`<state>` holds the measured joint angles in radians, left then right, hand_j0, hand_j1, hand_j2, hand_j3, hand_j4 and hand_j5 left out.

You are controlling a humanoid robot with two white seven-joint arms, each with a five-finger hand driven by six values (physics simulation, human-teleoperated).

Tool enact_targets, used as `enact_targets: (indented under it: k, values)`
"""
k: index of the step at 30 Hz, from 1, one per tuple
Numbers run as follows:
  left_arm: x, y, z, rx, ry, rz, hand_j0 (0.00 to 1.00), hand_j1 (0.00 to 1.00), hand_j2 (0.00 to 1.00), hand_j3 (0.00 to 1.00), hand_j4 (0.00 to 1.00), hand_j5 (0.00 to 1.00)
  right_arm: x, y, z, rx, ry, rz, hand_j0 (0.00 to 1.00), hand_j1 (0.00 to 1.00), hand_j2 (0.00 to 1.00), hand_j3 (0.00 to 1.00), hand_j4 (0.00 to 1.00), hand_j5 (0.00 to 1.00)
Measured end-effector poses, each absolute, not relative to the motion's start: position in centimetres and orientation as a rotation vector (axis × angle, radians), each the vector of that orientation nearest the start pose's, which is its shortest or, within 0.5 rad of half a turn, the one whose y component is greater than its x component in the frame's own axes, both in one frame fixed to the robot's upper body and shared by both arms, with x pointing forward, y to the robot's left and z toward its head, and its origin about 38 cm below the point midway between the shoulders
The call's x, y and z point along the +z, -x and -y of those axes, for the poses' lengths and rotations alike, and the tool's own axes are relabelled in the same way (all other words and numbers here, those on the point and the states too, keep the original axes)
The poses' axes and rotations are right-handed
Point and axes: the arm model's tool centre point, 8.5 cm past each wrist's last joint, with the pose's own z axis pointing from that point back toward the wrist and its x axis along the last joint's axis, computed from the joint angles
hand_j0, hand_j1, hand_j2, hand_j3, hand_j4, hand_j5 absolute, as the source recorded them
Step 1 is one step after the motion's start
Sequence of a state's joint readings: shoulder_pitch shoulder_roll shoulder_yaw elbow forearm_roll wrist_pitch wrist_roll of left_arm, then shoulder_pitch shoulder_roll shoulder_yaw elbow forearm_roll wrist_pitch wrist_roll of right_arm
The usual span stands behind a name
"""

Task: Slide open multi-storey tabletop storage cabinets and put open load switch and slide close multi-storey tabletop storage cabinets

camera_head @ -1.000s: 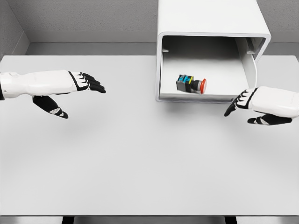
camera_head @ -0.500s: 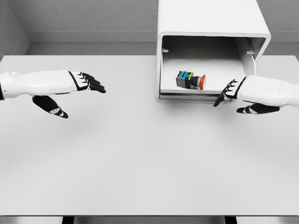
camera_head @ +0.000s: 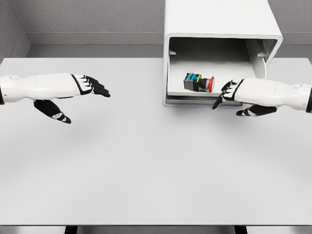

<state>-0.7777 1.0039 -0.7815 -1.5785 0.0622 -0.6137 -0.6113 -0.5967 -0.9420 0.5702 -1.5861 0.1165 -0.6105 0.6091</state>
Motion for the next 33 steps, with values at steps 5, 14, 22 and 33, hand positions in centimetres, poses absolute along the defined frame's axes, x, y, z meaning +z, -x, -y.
enact_targets:
  k: [5, 14, 22, 33]
  values:
    - [27.5, -40.6, -30.1, -2.051, -0.09, 1.546, 1.0, 1.0, 1.0, 1.0, 1.0, 1.0, 25.0, -40.4, 31.3, 2.045, 0.225, 1.512, 0.75, 0.75, 0.75, 0.75, 0.75, 0.75]
    - [27.5, -40.6, -30.1, -2.051, -0.09, 1.546, 1.0, 1.0, 1.0, 1.0, 1.0, 1.0, 27.5, -40.7, 32.8, 2.001, 0.317, 1.563, 0.78, 0.78, 0.78, 0.78, 0.78, 0.78]
    - [27.5, -40.6, -30.1, -2.051, -0.09, 1.546, 1.0, 1.0, 1.0, 1.0, 1.0, 1.0, 27.1, -37.3, 35.2, 1.975, 0.344, 1.54, 0.8, 0.8, 0.8, 0.8, 0.8, 0.8]
    - [27.5, -40.6, -30.1, -2.053, -0.092, 1.545, 1.0, 1.0, 1.0, 1.0, 1.0, 1.0, 28.7, -36.1, 36.0, 1.98, 0.402, 1.555, 0.8, 0.8, 0.8, 0.8, 0.8, 0.8]
